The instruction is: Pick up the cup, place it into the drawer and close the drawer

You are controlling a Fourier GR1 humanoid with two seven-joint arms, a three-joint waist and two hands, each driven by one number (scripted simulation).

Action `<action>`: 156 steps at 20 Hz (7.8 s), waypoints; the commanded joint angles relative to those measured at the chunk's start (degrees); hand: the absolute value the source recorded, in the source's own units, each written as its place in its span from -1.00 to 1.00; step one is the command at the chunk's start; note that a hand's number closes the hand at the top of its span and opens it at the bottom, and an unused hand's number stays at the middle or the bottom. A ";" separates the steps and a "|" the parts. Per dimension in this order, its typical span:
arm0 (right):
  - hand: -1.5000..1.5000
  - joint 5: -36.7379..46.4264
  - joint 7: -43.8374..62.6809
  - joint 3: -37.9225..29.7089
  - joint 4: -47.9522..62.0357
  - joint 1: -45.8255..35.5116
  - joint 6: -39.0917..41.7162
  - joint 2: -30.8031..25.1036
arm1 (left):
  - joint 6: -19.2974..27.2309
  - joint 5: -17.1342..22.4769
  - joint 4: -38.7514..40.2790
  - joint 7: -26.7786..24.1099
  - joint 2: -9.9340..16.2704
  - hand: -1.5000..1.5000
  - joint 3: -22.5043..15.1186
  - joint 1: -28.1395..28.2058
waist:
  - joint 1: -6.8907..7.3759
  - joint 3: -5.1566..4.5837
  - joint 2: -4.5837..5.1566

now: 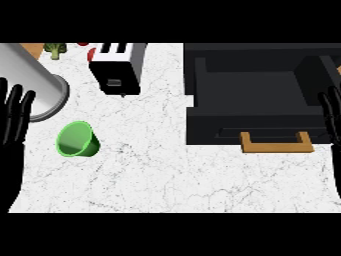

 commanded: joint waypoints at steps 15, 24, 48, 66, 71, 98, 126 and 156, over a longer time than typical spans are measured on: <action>-1.00 2.13 0.46 2.88 0.00 1.88 3.08 0.57 | -18.36 26.38 11.78 3.40 6.21 -1.00 8.91 2.62 | -0.08 -1.58 -0.28; -1.00 -1.65 1.13 -2.66 5.97 -5.49 5.35 -1.50 | -19.70 17.75 29.42 -7.56 6.55 -1.00 12.81 0.94 | -0.12 -1.59 -0.20; -1.00 -0.91 -3.43 -4.18 8.17 -3.09 8.10 -0.39 | -21.37 2.62 91.51 -44.64 15.66 -1.00 19.25 -16.50 | -0.73 -1.65 -0.05; -1.00 -2.61 -1.52 -4.08 5.78 -3.35 9.36 0.03 | -21.38 -1.98 109.51 -58.31 16.74 -1.00 18.09 -25.01 | -1.82 -1.83 0.34; -1.00 -1.20 -1.90 -3.19 6.51 -4.25 8.52 0.85 | -21.83 -2.21 109.89 -60.37 16.42 -1.00 18.05 -25.07 | -1.69 -1.84 0.40; -1.00 -2.94 -1.42 -4.97 8.70 -5.74 9.80 -0.23 | -38.88 2.42 105.96 -57.63 9.34 1.00 18.29 -28.55 | -2.24 -1.91 0.30; -1.00 -5.81 -0.18 -9.94 9.07 -5.01 11.76 -3.28 | -16.42 6.51 75.54 -44.79 0.80 1.00 13.57 -36.12 | 0.14 -1.51 -0.63; -1.00 -5.22 -3.36 -10.23 13.18 -6.81 13.52 -3.39 | 17.34 20.72 84.68 -18.34 -4.65 1.00 -11.34 -70.37 | -2.60 -1.54 0.23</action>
